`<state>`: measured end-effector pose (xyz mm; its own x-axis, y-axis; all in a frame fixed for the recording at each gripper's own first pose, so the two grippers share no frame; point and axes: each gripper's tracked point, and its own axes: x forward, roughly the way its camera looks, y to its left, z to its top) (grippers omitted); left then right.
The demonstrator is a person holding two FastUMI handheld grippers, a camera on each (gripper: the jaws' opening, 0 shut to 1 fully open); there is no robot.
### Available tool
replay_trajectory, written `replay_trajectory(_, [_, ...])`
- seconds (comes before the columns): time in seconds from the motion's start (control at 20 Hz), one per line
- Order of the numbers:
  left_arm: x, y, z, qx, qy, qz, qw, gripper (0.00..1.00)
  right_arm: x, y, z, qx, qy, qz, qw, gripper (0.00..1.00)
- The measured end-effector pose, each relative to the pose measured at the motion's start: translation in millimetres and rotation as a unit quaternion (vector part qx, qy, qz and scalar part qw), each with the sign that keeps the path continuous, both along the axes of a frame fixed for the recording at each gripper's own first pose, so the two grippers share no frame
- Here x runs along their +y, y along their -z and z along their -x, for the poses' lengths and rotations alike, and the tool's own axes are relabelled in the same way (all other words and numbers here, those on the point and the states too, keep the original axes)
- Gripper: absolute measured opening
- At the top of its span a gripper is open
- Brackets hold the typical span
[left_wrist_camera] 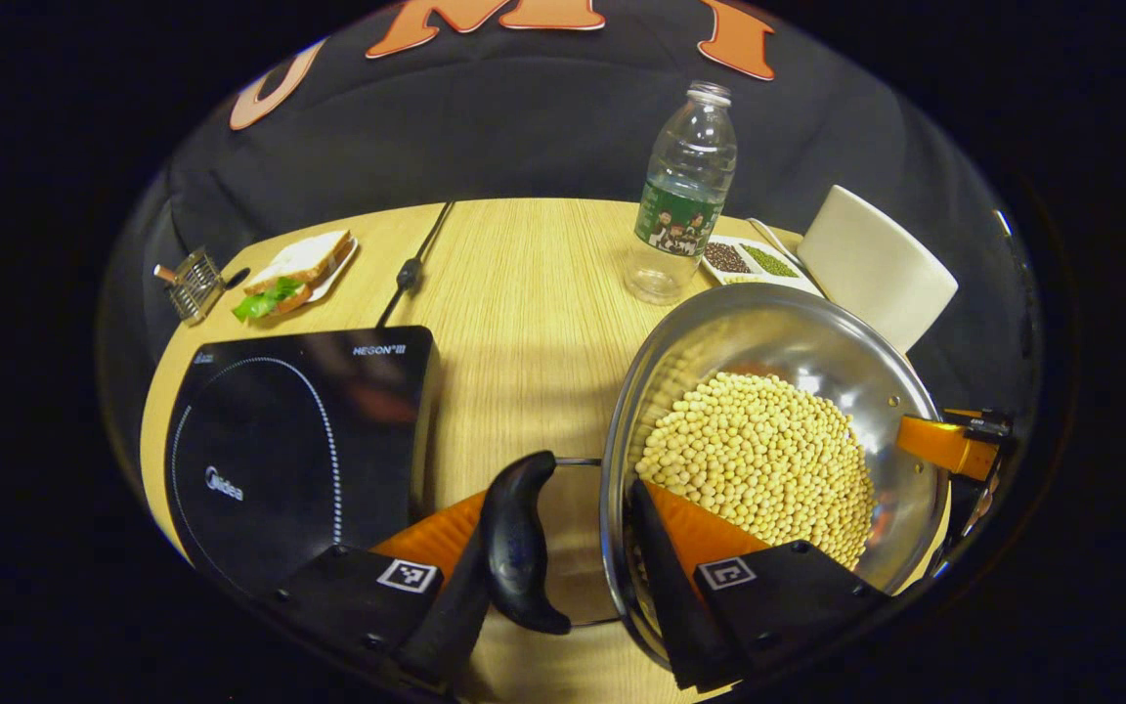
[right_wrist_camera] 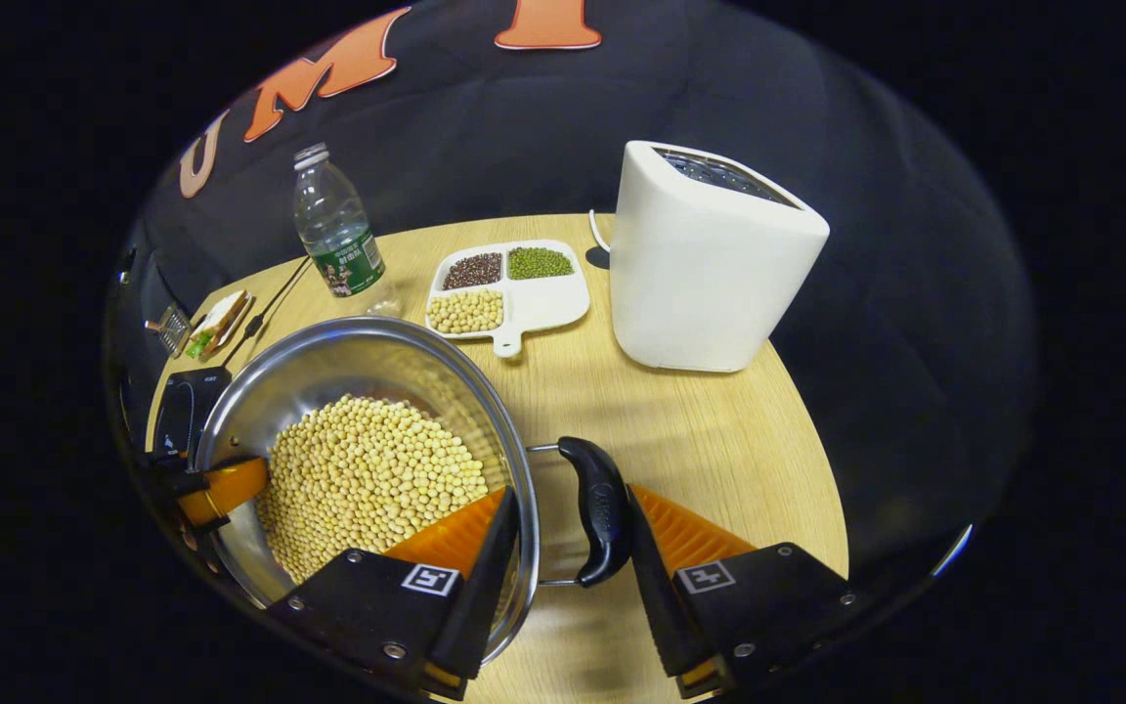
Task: First push the handle of the pot to place it horizontally, then grasp the pot with both hands and set it on the induction cooktop.
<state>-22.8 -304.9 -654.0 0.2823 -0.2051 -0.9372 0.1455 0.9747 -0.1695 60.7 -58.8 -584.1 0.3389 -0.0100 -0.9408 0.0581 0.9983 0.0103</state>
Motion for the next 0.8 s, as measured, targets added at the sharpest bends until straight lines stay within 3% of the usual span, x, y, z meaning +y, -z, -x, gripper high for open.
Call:
replay_trajectory(0.2, [-0.1, 1.2, -10.7, -0.038, -0.018, 0.008, 0.999, 0.82, 2.8, 0.5, -1.1, -0.023, 0.014, -0.004, 1.000, 0.63])
replay_trajectory(0.25, [-0.7, 1.5, -12.6, -0.043, -0.021, 0.011, 0.999, 0.77, 2.2, -0.4, -1.0, -0.029, 0.013, -0.002, 0.999, 0.63])
replay_trajectory(0.65, [1.1, -19.0, -25.5, -0.084, 0.002, 0.008, 0.996, 0.72, 3.4, -19.2, 7.1, -0.045, 0.044, -0.003, 0.998, 0.57])
replay_trajectory(0.7, [3.2, -23.7, -26.1, -0.086, 0.002, 0.011, 0.996, 0.75, 3.6, -25.8, 7.4, -0.050, 0.046, 0.000, 0.998, 0.53])
replay_trajectory(0.8, [8.4, -36.3, -29.1, -0.096, 0.002, 0.014, 0.995, 0.75, 6.8, -38.0, 8.1, -0.060, 0.052, 0.000, 0.997, 0.57])
